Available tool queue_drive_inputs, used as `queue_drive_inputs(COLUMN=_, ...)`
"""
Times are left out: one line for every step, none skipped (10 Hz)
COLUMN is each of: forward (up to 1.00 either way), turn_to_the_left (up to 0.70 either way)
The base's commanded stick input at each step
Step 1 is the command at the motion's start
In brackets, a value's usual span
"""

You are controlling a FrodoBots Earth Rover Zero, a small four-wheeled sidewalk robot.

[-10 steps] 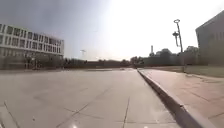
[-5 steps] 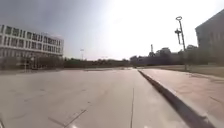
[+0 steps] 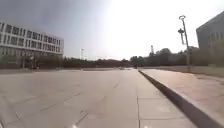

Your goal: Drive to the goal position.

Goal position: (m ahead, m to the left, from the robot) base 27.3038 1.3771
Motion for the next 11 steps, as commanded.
queue_drive_inputs(forward=0.70, turn_to_the_left=-0.02)
queue_drive_inputs(forward=0.70, turn_to_the_left=-0.02)
queue_drive_inputs(forward=0.70, turn_to_the_left=-0.02)
queue_drive_inputs(forward=0.70, turn_to_the_left=-0.02)
queue_drive_inputs(forward=0.70, turn_to_the_left=-0.02)
queue_drive_inputs(forward=0.70, turn_to_the_left=-0.02)
queue_drive_inputs(forward=0.70, turn_to_the_left=-0.02)
queue_drive_inputs(forward=0.70, turn_to_the_left=-0.02)
queue_drive_inputs(forward=0.70, turn_to_the_left=-0.02)
queue_drive_inputs(forward=0.70, turn_to_the_left=-0.02)
queue_drive_inputs(forward=0.70, turn_to_the_left=-0.02)
